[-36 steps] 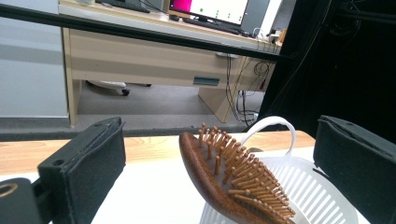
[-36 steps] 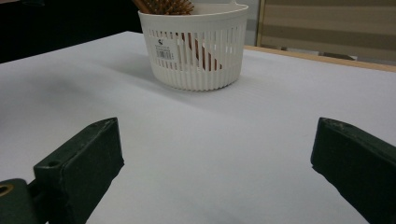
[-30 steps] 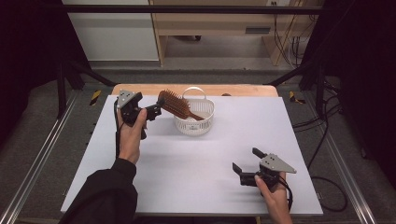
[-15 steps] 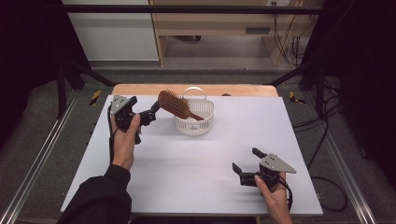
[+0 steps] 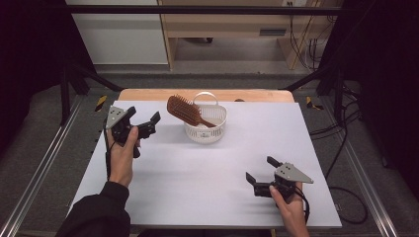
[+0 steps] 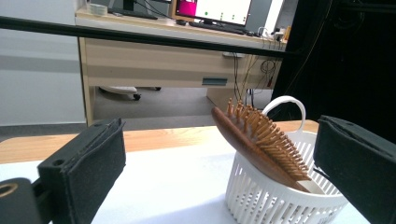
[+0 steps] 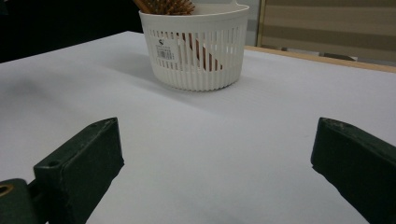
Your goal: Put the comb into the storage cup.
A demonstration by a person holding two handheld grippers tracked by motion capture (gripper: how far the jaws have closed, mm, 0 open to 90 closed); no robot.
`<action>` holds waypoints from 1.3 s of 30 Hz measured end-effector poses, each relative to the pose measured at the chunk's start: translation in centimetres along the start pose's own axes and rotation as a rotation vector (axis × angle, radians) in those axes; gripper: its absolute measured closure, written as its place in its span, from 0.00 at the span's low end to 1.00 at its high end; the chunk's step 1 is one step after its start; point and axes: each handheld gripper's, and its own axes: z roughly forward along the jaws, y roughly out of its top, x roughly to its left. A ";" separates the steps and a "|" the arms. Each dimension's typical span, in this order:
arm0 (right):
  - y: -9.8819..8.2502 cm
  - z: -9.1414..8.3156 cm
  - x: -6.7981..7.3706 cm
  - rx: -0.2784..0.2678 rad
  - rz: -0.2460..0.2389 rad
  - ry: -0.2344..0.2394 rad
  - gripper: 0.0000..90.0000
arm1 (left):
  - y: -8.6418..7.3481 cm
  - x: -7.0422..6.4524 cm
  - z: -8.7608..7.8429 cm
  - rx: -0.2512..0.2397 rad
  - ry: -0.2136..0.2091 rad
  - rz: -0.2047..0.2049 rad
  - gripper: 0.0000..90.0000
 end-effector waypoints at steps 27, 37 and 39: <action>0.1 -0.2 0.0 -0.007 0.005 -0.016 0.03 | -1.8 2.9 -5.0 0.002 0.042 0.059 0.02; -0.2 -0.1 0.1 0.009 0.009 -0.016 0.03 | -2.2 3.5 -6.8 -0.010 0.047 0.069 0.02; -0.2 -0.1 0.1 0.007 0.012 -0.020 0.03 | -2.1 3.6 -7.1 -0.010 0.048 0.077 0.02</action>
